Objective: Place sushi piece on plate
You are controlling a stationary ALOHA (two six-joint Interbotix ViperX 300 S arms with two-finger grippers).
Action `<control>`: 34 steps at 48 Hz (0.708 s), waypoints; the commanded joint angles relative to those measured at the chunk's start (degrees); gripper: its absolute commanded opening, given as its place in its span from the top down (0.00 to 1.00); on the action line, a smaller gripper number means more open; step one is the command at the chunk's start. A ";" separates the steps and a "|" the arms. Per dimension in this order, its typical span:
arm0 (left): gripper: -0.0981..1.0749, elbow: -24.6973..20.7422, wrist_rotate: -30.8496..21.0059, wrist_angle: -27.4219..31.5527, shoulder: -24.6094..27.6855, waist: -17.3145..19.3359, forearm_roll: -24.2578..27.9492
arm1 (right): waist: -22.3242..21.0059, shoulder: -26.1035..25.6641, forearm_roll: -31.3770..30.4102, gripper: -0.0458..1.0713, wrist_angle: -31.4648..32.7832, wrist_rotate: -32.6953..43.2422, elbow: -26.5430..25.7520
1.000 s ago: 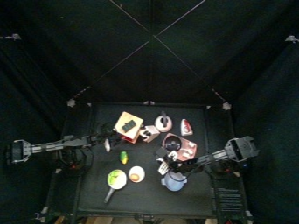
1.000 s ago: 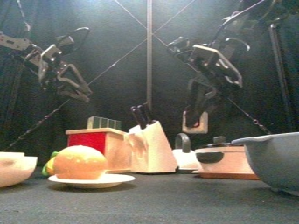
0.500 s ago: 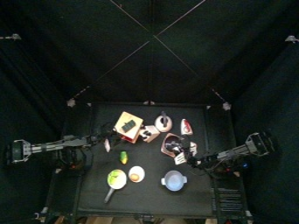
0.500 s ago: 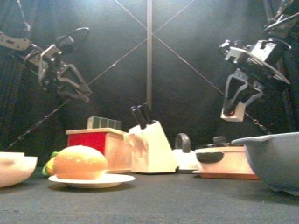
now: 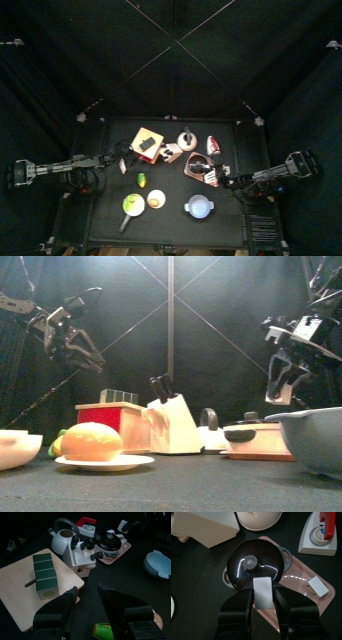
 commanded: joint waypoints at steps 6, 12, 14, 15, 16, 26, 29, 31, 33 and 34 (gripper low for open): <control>0.25 -0.70 0.09 -0.18 0.09 0.18 0.00 | -2.72 2.29 0.35 0.48 -4.04 0.09 -0.18; 0.25 -0.70 0.09 -0.18 0.09 0.09 0.00 | -3.87 4.31 1.23 0.48 -4.83 -0.09 -0.09; 0.25 -0.70 0.09 -0.18 0.09 0.09 0.00 | -3.96 4.48 1.58 0.48 -4.48 -0.18 0.00; 0.25 -0.70 0.09 -0.18 0.09 0.18 0.00 | -3.96 4.48 1.76 0.48 -4.22 -0.26 0.00; 0.25 -0.70 0.09 -0.18 0.09 0.18 0.00 | -3.96 4.39 1.85 0.48 -4.04 -0.35 0.09; 0.25 -0.62 0.09 -0.18 0.09 0.18 0.00 | -3.52 1.41 2.02 0.48 -1.49 -0.09 0.35; 0.25 -0.62 0.09 -0.18 0.09 0.18 0.00 | -3.43 0.44 2.11 0.48 -0.88 0.00 0.62; 0.25 -0.62 0.09 -0.18 0.09 0.18 0.00 | -3.43 -0.09 2.20 0.48 -0.62 0.09 0.88; 0.25 -0.62 0.09 -0.18 0.09 0.18 -0.09 | -3.69 -0.44 2.46 0.48 -0.70 0.18 1.41; 0.25 -0.62 0.09 -0.18 0.09 0.18 0.00 | -3.78 -0.35 2.64 0.48 -0.79 0.09 1.67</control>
